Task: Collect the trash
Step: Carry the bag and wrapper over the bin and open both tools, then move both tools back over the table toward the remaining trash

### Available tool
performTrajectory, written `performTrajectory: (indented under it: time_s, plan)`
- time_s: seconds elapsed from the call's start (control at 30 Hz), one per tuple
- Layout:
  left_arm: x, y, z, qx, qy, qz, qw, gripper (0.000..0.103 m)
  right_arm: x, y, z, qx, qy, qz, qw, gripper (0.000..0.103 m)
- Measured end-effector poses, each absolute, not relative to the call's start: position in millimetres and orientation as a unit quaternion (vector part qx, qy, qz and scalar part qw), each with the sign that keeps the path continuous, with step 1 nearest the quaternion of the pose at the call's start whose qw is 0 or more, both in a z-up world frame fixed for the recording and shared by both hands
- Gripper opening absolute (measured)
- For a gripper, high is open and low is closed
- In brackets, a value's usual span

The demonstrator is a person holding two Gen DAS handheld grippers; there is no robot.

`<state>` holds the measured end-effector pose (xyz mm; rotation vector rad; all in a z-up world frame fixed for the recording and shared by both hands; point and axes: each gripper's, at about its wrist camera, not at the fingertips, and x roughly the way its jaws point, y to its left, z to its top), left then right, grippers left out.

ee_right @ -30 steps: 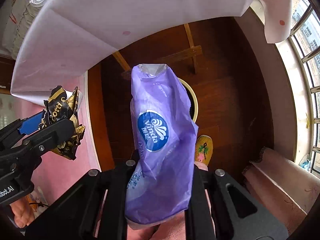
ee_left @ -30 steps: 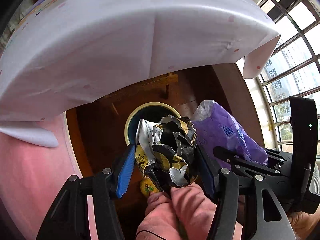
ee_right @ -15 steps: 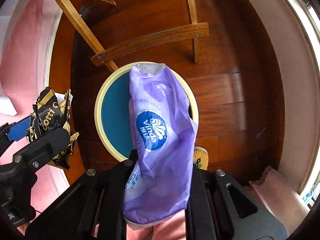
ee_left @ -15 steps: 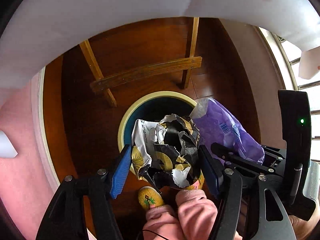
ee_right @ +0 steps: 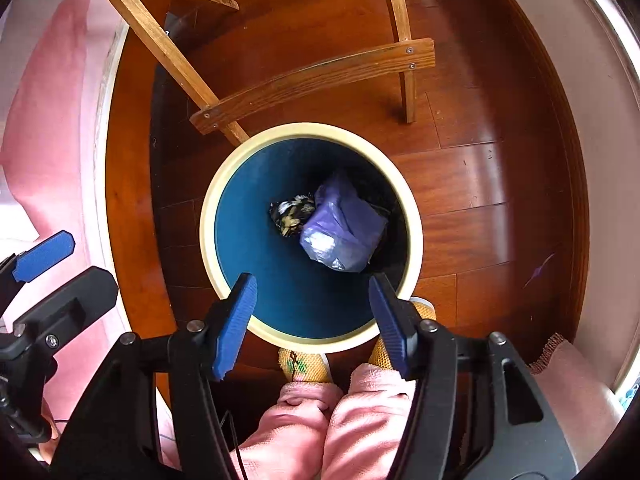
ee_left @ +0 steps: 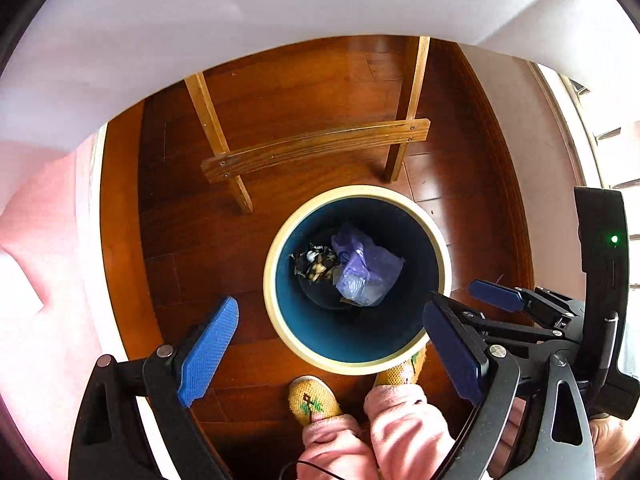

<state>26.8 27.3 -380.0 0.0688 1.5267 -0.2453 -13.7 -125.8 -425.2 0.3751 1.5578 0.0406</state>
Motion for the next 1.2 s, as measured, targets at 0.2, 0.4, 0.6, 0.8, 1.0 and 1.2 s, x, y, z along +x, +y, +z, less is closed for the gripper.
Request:
performTrajectory:
  time_s: [0.2,0.4,0.6,0.8,1.0,1.2]
  plan:
    - [17,38,-345,0.026,0.680,-0.106,0.725,0.095,-16,-119,-391,0.171,0.689,0.015,0.705,0.056]
    - [6,48,-291,0.031,0.662,-0.106,0.741,0.095,-24,-113,-338,0.178,0.672,0.009,0.719,0.056]
    - [-3,58,-226,0.032,0.649,-0.115,0.752,0.095,-35,-107,-281,0.183,0.652,0.002,0.736,0.056]
    - [-12,71,-158,0.025,0.637,-0.121,0.761,0.095,-51,-106,-218,0.192,0.630,-0.006,0.753,0.056]
    - [-23,69,-83,0.036,0.604,-0.144,0.783,0.095,-70,-102,-149,0.197,0.604,-0.004,0.772,0.056]
    - [-30,63,-16,0.051,0.559,-0.176,0.809,0.095,-85,-95,-81,0.207,0.577,0.002,0.790,0.056]
